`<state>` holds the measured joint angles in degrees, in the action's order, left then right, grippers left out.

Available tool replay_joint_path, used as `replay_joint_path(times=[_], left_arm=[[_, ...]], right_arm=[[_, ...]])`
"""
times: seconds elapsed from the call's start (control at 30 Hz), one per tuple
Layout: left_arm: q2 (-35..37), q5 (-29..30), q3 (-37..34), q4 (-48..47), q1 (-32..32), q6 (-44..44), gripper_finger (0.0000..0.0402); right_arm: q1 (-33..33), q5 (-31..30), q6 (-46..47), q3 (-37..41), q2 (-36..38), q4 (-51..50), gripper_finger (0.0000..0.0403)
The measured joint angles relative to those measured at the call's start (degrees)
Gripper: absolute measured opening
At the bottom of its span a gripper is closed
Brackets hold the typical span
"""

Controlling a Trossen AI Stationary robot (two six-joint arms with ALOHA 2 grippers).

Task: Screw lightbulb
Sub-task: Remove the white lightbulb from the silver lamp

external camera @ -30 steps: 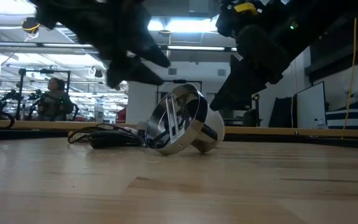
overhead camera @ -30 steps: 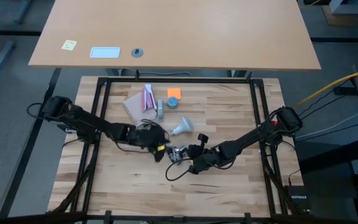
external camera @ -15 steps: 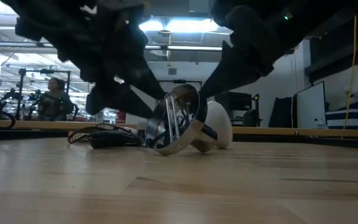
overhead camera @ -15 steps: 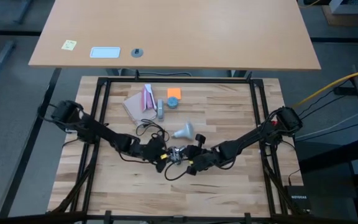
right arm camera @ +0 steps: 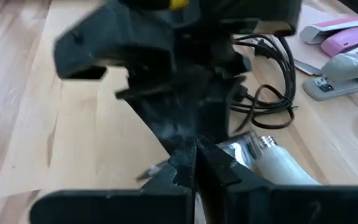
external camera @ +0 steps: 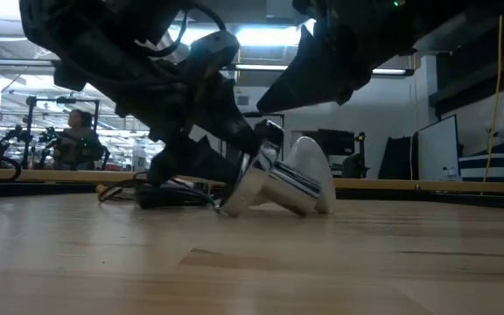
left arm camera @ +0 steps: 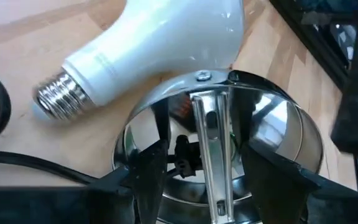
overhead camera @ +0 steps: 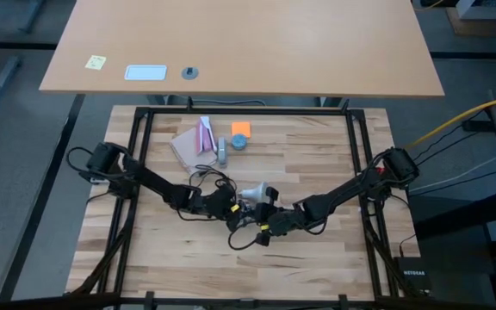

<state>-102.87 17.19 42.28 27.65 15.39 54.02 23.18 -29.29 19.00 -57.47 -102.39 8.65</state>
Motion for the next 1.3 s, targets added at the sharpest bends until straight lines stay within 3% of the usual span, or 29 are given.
replay_joint_path(times=[0.37, 0.77, 1.13, 1.3], left_arm=[[-1.8, 0.0, 1.6, -0.3, 0.1, -0.1, 0.0198], [-1.8, -0.2, 1.7, -4.0, 1.5, 0.0, 0.0198], [-1.8, -0.3, 1.6, -4.6, 1.5, 0.0, 0.0198], [-1.8, -0.1, 1.6, -4.5, 1.4, 1.6, 0.0198]], right_arm=[[0.1, -2.0, 0.1, 0.0, 0.1, -3.1, 0.0010], [0.0, -7.7, 4.4, 0.0, 7.7, -20.4, 0.0010], [0.0, -4.1, 7.9, 0.0, -0.7, -11.8, 0.0010], [0.0, -3.8, 7.4, 0.0, -1.1, -4.4, 0.0010]])
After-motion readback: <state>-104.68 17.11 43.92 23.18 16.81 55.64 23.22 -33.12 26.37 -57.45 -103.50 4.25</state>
